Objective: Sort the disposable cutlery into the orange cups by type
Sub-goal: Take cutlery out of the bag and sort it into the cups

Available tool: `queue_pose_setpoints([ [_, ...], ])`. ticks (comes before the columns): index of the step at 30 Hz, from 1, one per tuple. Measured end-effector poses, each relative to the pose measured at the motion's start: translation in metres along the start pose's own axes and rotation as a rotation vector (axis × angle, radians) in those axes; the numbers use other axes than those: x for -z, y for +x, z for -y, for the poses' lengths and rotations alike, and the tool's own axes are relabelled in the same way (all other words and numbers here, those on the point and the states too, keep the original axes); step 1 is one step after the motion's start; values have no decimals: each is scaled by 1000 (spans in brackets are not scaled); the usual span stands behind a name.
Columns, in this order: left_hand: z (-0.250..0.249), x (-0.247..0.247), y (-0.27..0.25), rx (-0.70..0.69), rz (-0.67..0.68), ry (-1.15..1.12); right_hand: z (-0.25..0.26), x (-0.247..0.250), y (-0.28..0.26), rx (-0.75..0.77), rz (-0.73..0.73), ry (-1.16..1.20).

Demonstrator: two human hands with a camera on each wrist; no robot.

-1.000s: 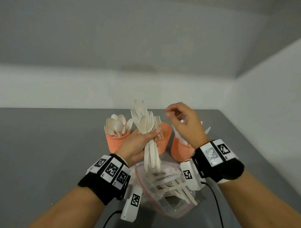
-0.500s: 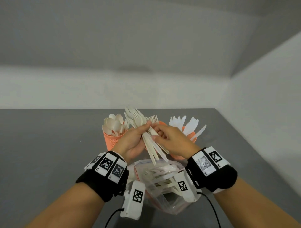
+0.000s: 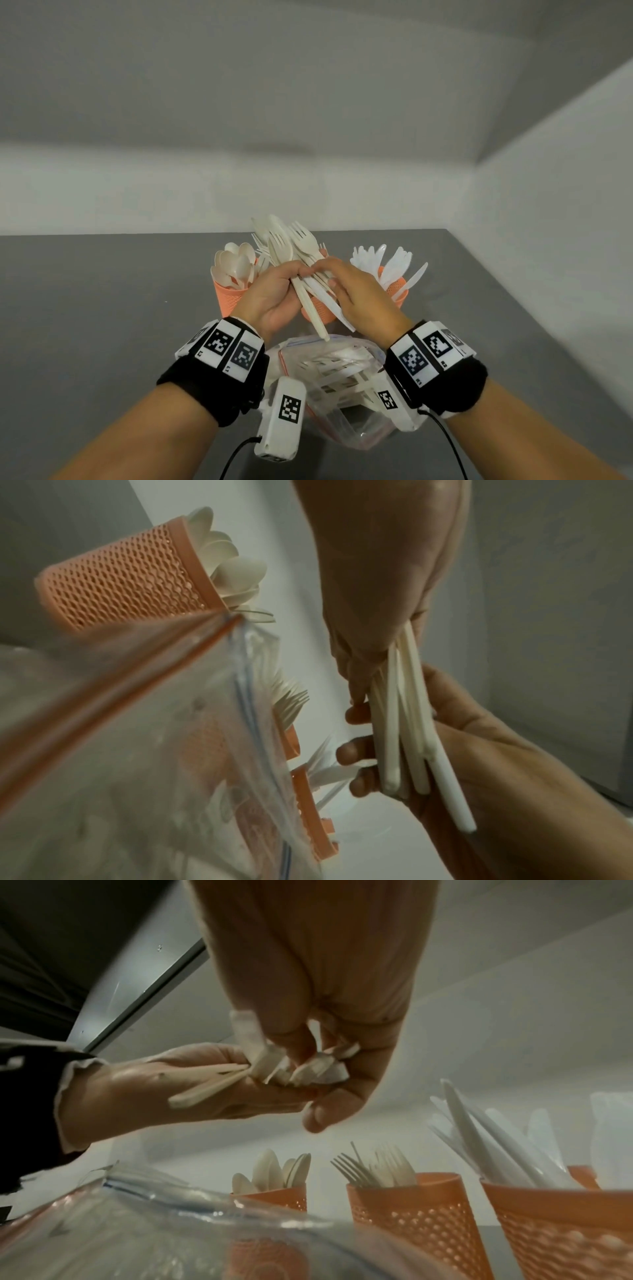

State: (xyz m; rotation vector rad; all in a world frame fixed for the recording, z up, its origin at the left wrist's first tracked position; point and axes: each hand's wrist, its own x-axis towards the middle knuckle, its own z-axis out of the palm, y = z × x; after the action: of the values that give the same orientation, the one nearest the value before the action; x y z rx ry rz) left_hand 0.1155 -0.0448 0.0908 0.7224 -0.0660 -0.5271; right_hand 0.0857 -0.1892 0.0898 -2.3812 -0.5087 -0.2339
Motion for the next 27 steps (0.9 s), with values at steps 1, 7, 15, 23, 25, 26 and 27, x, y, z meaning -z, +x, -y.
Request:
queue_pose_setpoints([
  [1, -1, -1, 0, 4, 8, -14, -2, 0, 0, -4, 9, 10],
  [7, 5, 1, 0, 25, -6, -15, 8, 13, -1, -100, 262, -74],
  [15, 10, 0, 3, -34, 51, 127, 11, 16, -1, -142, 228, -41],
  [23, 14, -3, 3, 16, 45, 168, 6, 19, -2, -313, 63, 365],
  [25, 15, -2, 4, 5, -23, 189, 6, 21, -2, -288, -60, 290],
  [26, 16, -3, 5, 8, -49, 198, 7, 21, -2, -265, -124, 293],
  [27, 17, -3, 5, 21, -62, 203, 6, 19, -2, -239, -169, 309],
])
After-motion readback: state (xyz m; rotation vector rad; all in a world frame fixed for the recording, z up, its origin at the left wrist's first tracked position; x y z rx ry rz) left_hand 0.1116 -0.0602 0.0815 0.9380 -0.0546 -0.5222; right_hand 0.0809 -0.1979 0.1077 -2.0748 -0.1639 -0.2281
